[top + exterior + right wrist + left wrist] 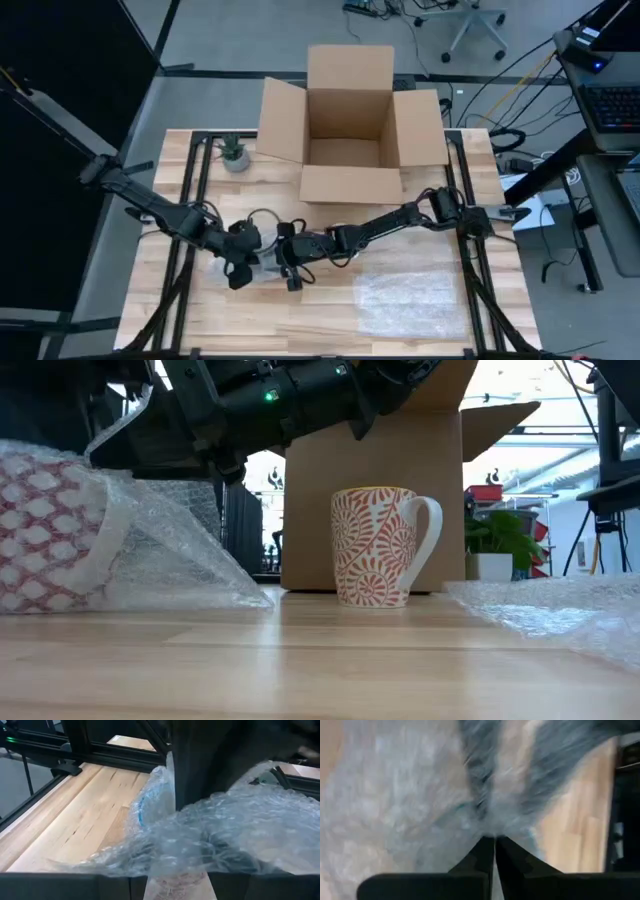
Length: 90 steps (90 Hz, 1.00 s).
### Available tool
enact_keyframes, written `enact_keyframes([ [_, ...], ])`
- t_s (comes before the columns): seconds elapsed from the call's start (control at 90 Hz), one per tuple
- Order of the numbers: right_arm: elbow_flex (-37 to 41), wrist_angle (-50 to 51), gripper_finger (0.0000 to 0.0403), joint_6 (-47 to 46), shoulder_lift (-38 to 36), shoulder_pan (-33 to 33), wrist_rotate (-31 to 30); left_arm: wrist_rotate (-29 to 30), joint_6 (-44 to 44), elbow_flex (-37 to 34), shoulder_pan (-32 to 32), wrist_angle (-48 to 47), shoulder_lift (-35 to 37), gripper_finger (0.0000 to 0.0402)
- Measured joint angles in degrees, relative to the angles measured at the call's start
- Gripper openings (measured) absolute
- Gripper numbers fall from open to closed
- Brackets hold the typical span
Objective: Wrap mug
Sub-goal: Wrap the red mug with the bubble wrap
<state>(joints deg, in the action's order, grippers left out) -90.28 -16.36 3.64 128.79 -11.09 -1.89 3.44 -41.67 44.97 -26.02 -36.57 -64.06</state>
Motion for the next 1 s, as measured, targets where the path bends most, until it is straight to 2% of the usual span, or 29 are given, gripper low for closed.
enact_keyframes([
  [0.267, 0.0, 0.07, 0.0157, 0.19, 0.02, 0.0, -0.03, 0.12, -1.74, 4.8, 0.02, -11.53, 3.45, 0.0002],
  [0.389, 0.0, 0.2, 0.0157, 0.19, 0.03, 0.02, -0.07, 3.16, -4.48, 7.09, 0.0, -18.65, 5.23, 0.0001],
  [0.478, 0.0, 0.22, 0.0157, 0.21, 0.07, 0.02, -0.07, 5.62, -4.59, 7.32, 0.0, -19.99, 6.85, 0.0001],
  [0.6, 0.0, 0.22, 0.0157, 0.21, 0.07, 0.02, -0.04, 5.82, -6.34, 7.35, 0.0, -21.28, 9.18, 0.0001],
  [0.844, 0.0, 0.24, 0.0157, 0.24, 0.11, 0.02, -0.04, 6.26, -21.57, 7.18, -0.5, -35.84, 11.51, 0.0001],
  [1.0, 0.0, 0.26, 0.0157, 0.45, 0.11, 0.02, 0.0, 0.91, -25.51, 4.3, -2.14, -40.29, 11.49, 0.0001],
])
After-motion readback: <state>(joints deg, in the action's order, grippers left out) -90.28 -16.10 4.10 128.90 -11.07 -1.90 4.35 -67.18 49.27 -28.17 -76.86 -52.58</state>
